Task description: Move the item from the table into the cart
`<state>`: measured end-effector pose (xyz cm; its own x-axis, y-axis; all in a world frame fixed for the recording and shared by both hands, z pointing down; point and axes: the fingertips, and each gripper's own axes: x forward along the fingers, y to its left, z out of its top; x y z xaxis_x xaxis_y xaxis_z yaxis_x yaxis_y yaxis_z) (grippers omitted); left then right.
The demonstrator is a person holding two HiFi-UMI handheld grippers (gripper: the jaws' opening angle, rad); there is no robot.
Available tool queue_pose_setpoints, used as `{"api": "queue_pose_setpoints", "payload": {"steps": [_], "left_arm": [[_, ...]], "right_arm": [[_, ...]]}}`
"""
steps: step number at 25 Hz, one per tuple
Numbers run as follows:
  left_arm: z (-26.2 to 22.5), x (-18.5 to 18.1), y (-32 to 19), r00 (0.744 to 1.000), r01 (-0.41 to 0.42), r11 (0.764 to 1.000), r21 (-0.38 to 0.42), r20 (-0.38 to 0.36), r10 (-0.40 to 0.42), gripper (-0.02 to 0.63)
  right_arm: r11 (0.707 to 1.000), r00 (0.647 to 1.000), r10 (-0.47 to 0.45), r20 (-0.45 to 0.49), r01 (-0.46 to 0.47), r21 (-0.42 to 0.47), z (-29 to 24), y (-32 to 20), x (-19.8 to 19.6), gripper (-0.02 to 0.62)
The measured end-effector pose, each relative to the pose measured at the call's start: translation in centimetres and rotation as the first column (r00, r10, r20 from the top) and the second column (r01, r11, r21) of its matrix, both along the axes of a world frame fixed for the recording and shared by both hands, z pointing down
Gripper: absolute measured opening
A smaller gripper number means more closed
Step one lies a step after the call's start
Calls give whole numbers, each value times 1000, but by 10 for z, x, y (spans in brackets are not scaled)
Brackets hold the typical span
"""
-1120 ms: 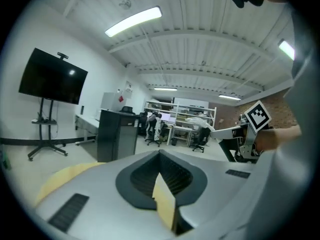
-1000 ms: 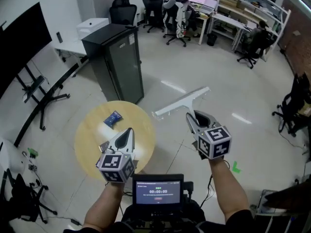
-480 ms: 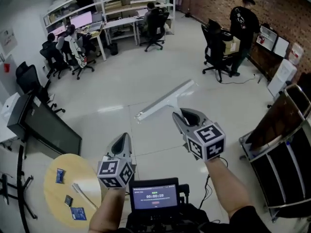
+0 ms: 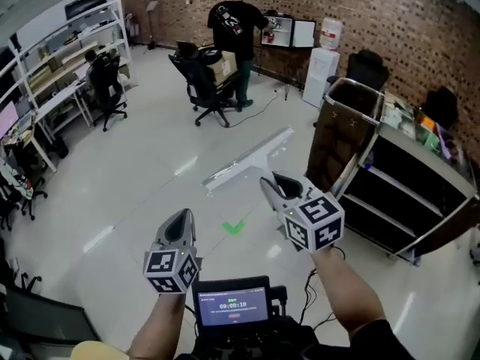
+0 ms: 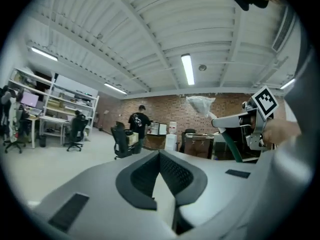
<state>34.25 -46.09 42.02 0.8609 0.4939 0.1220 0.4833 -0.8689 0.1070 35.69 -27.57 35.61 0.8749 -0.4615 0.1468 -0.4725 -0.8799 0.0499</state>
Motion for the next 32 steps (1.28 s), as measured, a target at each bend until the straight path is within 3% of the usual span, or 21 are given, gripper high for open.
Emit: {"api": "queue_pose_setpoints", "payload": {"steps": [3,8,13,18,29,32], "left_arm": [[-6,48,90,989,-147,989,11,-20,147,2],[-18,81,263,935,-354,934,-45,-43,352,2],[-21,77,475,841,-539,841,-33,-77,536,2],[-41,70,649,737,-673,739,-22,-108,668,2],[-83,99,930,513,-854,520,4,-162,843,2],[-94,122,1002,471,-873,486,43,-185,862,2]], "right_arm": [[988,988,153,-6,-153,18,-3,93,18,80],[922,922,386,-28,-385,37,-10,266,4,80],[822,821,569,-51,-566,58,-17,459,-41,80],[715,712,699,-62,-698,47,-29,620,-79,80],[496,495,868,-48,-867,47,-43,867,-82,80],[442,441,897,-38,-895,63,-45,930,-70,80]]}}
